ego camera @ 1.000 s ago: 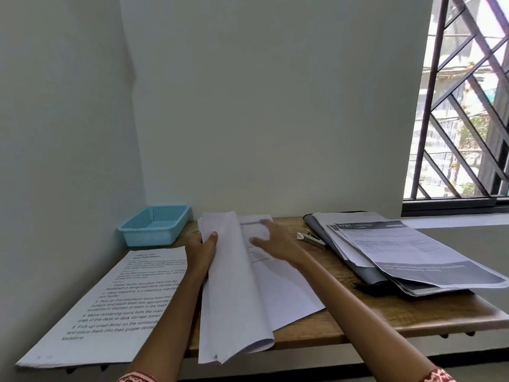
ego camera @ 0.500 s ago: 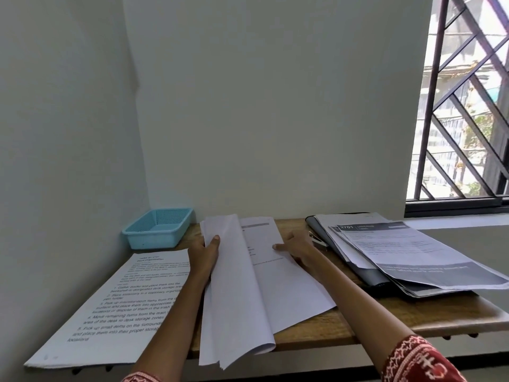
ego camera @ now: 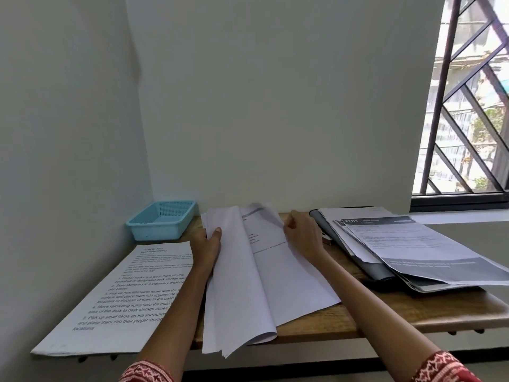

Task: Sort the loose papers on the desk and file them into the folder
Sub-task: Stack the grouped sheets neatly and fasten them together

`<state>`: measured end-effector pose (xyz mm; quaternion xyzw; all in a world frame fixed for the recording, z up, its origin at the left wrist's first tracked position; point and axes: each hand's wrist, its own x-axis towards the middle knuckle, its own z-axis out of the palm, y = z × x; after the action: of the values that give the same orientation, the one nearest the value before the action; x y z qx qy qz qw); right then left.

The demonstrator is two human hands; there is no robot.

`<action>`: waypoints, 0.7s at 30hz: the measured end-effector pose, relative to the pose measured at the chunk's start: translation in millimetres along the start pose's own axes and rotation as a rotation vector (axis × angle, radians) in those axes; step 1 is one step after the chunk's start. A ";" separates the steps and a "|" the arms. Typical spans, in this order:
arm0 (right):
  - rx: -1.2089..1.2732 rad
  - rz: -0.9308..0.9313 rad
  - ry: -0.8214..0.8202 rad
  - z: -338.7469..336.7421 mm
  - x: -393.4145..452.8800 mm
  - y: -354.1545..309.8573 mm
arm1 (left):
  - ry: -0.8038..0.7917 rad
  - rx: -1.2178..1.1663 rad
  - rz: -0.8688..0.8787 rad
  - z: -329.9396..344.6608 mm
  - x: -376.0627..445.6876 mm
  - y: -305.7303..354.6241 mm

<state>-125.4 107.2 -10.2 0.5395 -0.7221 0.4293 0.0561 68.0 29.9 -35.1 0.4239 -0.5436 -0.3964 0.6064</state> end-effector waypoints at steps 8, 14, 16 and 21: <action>-0.150 -0.222 0.017 -12.9 -2.2 -19.7 | 0.012 -0.002 0.005 -0.5 3.8 -2.3; -0.315 -0.263 0.010 -12.1 -8.3 -22.4 | 0.015 -0.002 0.016 -0.6 4.1 -2.6; -0.380 -0.282 0.021 -12.2 -13.3 -25.4 | 0.010 0.005 0.030 -0.1 3.2 -1.3; -0.355 -0.342 -0.033 -8.1 -15.8 -37.5 | 0.011 0.028 0.060 -0.3 0.2 2.1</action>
<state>-90.9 122.3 7.3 0.6424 -0.6853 0.2712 0.2102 68.3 30.4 -33.0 0.4180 -0.5582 -0.3681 0.6149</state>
